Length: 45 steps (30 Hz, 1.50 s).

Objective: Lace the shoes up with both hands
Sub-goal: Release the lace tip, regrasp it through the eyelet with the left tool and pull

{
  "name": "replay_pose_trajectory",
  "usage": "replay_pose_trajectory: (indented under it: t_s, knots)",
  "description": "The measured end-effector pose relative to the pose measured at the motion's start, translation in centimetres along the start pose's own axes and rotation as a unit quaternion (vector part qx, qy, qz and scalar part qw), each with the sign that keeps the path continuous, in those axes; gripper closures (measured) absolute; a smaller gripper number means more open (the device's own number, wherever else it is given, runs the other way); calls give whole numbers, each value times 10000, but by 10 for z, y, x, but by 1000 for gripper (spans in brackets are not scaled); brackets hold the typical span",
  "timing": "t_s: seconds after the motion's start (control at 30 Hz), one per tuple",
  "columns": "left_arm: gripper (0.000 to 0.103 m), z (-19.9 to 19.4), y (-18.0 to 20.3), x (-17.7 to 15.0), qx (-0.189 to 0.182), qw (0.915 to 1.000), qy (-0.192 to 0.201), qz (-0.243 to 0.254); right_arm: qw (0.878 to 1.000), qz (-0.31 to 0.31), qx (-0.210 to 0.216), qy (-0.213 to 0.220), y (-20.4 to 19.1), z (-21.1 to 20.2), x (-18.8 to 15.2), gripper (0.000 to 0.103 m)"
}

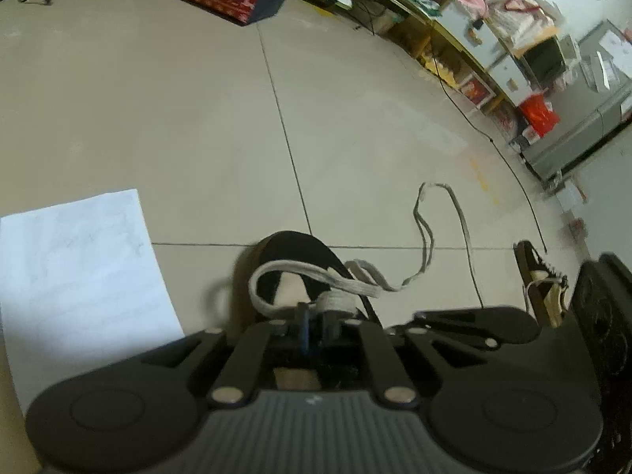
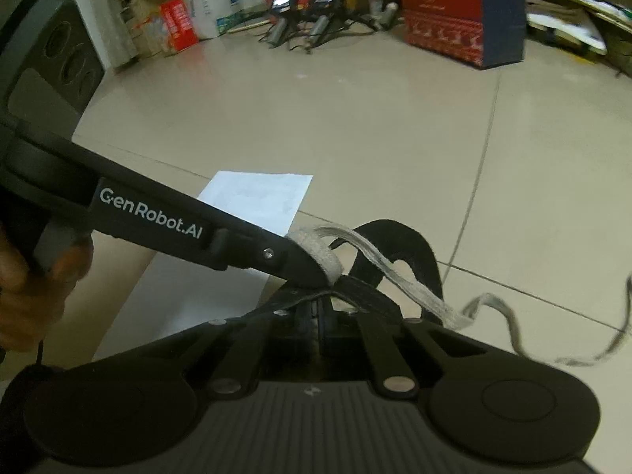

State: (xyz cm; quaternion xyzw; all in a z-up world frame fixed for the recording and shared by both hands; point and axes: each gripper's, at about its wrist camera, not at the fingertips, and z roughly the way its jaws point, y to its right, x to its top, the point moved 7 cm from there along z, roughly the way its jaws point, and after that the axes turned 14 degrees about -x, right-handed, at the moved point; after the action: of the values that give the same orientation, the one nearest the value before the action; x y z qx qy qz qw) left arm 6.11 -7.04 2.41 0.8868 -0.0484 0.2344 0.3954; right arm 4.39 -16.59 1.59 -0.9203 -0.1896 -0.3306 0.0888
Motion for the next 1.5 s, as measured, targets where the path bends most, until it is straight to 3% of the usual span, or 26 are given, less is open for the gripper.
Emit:
replay_pose_trajectory:
  t_s: [0.23, 0.37, 0.43, 0.57, 0.6, 0.63, 0.7, 0.8, 0.9, 1.0, 1.23, 1.4, 1.5]
  knots:
    - [86, -16, -8, 3, 59, 9997, 196, -108, 9991, 328, -251, -7, 8, -6, -2, 99]
    - [82, -20, 14, -7, -184, 9991, 7, 369, 9987, 474, -159, -127, 13, -3, -3, 99]
    - [63, -23, 22, -15, -160, 9969, -196, 742, 9987, 470, -90, -185, 16, -3, -2, 99]
    - [54, -36, 32, -27, 63, 9883, -399, 1471, 9977, 574, 153, -323, 23, 0, -1, 100]
    - [48, -38, 37, -30, 40, 9851, -407, 1671, 9972, 611, 242, -357, 25, 1, 0, 100]
    - [35, -41, 43, -32, 7, 9813, -422, 1878, 9969, 626, 271, -383, 24, 1, 0, 100]
    - [28, -39, 55, -38, -74, 9718, -543, 2293, 9968, 619, 290, -407, 22, 0, -1, 99]
    - [32, -28, 61, -41, 268, 9598, -669, 2714, 9960, 710, 340, -415, 23, -2, -3, 99]
    - [61, -12, 64, -41, 468, 9534, -803, 2871, 9957, 722, 386, -423, 24, -2, -2, 99]
    - [73, -5, 61, -38, 412, 9609, -827, 2611, 9954, 727, 421, -466, 26, -2, 0, 99]
    - [89, -3, 51, -39, 560, 9726, -722, 2136, 9930, 933, 502, -525, 30, -5, -1, 100]
    - [94, -1, 44, -41, 682, 9773, -653, 1897, 9864, 1303, 818, -573, 43, -29, -10, 103]
    - [93, -1, 44, -41, 568, 9797, -573, 1836, 9921, 1101, 452, -392, 52, -48, -10, 103]
